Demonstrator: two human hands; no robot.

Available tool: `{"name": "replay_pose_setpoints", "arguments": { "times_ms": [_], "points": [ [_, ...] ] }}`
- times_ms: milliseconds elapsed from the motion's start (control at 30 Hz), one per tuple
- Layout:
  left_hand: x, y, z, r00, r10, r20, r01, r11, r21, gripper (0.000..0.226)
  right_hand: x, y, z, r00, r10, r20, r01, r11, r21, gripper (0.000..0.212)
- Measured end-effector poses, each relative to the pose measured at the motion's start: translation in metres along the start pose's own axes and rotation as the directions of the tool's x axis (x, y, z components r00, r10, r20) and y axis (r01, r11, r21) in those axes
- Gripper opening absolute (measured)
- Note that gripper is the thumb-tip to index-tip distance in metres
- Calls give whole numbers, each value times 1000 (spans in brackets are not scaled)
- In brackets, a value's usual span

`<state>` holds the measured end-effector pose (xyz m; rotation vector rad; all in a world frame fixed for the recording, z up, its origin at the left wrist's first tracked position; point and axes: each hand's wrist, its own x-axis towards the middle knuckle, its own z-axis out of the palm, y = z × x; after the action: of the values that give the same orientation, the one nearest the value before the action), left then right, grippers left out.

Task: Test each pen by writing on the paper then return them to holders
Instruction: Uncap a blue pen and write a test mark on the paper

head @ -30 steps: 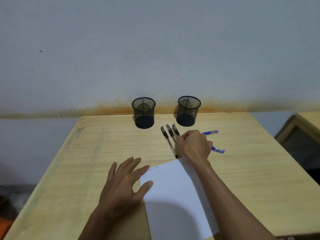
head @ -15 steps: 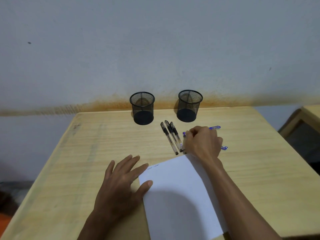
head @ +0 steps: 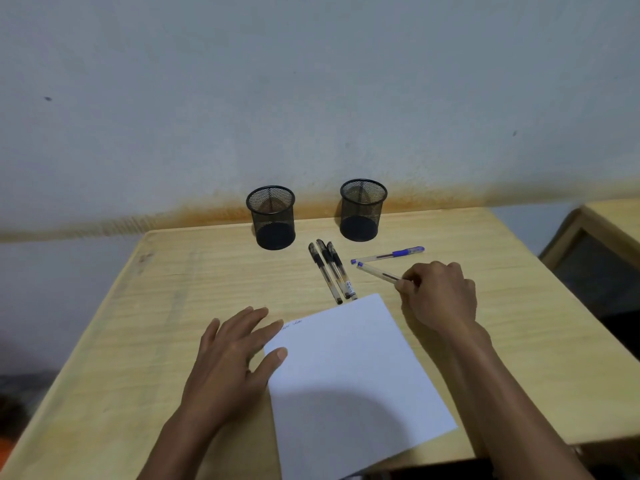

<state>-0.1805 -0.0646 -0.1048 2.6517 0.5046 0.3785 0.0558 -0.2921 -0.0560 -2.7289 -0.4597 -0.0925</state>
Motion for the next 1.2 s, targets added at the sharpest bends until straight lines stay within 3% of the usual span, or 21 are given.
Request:
{"name": "replay_pose_setpoints", "arguments": {
  "times_ms": [33, 100, 167, 233, 267, 433, 533, 600, 733, 867, 933, 1033, 1100, 1200],
  "points": [
    [-1, 0, 0, 1000, -2, -1, 2, 1000, -5, 59, -4, 1, -4, 1000, 0, 0, 0, 997, 77, 17],
    [-2, 2, -1, 1000, 0, 0, 0, 1000, -3, 58, -17, 1, -13, 1000, 25, 1, -23, 906, 424, 12],
    [-1, 3, 0, 1000, 3, 1, -3, 1000, 8, 58, -37, -11, -24, 998, 58, 21, -53, 635, 771, 7],
    [-2, 5, 0, 1000, 2, -8, -2, 1000, 1, 58, -57, -26, -30, 996, 60, 71, -89, 405, 910, 4],
    [-3, 6, 0, 1000, 2, -15, -2, 1000, -7, 58, -67, -32, -29, 995, 51, 84, -97, 359, 928, 7],
    [-5, 11, -2, 994, 18, -110, -29, 995, -98, 61, -106, -67, -16, 977, -3, 215, -205, 287, 936, 6],
    [-6, 18, -7, 953, 143, -267, -184, 973, -138, 55, -118, -81, -9, 972, -24, 235, -219, 276, 936, 11],
    [-7, 28, -9, 909, 232, -346, -279, 956, -92, 51, -123, -92, -9, 970, -45, 238, -214, 294, 931, 10],
    [-5, 42, -13, 845, 300, -443, -336, 942, -2, 43, -121, -101, -10, 969, -53, 239, -211, 317, 925, 14],
    [-4, 50, -22, 840, 325, -434, -369, 929, -19, 29, -114, -99, -11, 974, -124, 189, -125, 400, 908, 18],
    [-10, 44, -33, 862, 223, -455, -301, 948, -105, 24, -99, -89, -19, 989, -65, 130, -106, 292, 951, 16],
    [-17, 13, -57, 892, -76, -446, -58, 959, -279, 19, -66, -61, -48, 995, 74, 72, -79, 95, 992, 8],
    [-18, -4, -65, 913, -144, -380, 34, 959, -282, 10, -57, -57, -54, 997, 10, 78, -78, 71, 994, 8],
    [-12, -1, -60, 922, -178, -343, 75, 953, -293, 13, -67, -72, -38, 989, -100, 110, -93, 163, 982, 11]
  ]
}}
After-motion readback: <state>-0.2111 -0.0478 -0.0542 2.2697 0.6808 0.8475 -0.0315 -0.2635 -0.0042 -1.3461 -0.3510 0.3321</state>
